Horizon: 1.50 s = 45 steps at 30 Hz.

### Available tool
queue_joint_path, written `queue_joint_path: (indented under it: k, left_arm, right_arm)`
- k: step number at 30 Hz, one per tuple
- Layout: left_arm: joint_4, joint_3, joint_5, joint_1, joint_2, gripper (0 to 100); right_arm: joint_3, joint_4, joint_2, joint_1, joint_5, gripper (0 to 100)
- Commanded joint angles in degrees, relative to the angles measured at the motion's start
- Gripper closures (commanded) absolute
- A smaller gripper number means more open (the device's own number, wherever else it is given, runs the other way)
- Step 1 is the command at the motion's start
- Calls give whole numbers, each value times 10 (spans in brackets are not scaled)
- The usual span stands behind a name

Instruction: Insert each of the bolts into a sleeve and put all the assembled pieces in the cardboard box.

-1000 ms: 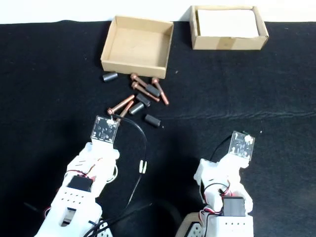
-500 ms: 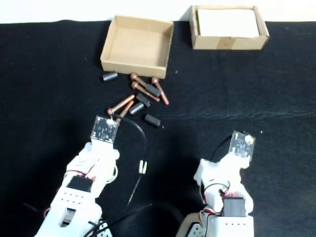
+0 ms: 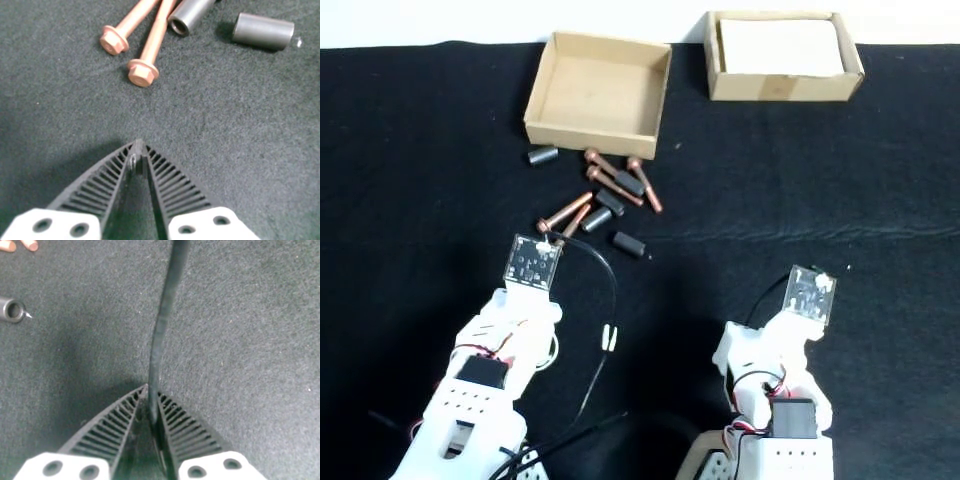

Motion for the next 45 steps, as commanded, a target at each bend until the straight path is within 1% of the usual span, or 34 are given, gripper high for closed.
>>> queue_joint_path:
  k: [1, 4, 11, 18, 20, 21, 23, 25, 27, 29, 31, 34, 36, 38, 41, 45]
  left_arm:
    - [-3, 0, 0, 15, -8, 988]
    - [-3, 0, -2, 35, -8, 988]
    - [-3, 0, -2, 39, -8, 989]
    - [3, -2, -2, 35, -8, 990]
    - [24, -9, -2, 25, -8, 990]
    - [44, -22, -2, 15, -8, 989]
    - [127, -68, -3, -9, -8, 987]
    - [224, -124, -12, -39, -3, 987]
    - [294, -161, -55, -66, -3, 987]
    - [343, -196, -109, -87, -3, 987]
    - [389, -233, -156, -100, -2, 987]
    - [434, -291, -202, -118, -2, 987]
    - [455, -335, -223, -136, -1, 987]
    - [474, -384, -227, -152, 6, 987]
    - [528, -487, -226, -162, 65, 987]
    - [616, -645, -226, -160, 201, 987]
  right_arm:
    - [75, 1, 0, 0, -4, 991]
    - [75, 1, 4, 0, -4, 991]
    - [75, 1, 4, 2, -3, 991]
    - [75, 1, 4, 1, -4, 991]
    - [75, 1, 3, 1, -1, 990]
    - [75, 0, 0, 1, 0, 989]
    - [73, -11, 0, 1, 11, 981]
    - [73, -23, 0, 1, 70, 943]
    - [72, -29, 0, 5, 142, 892]
    - [71, -35, 0, 5, 185, 859]
    - [42, -36, 0, 4, 185, 857]
    - [-34, -35, 6, 4, 186, 857]
    - [-86, -34, 7, 2, 190, 857]
    - [-138, -30, 28, 1, 203, 857]
    - [-222, -29, 117, 4, 222, 857]
    - [-384, 20, 303, 1, 222, 854]
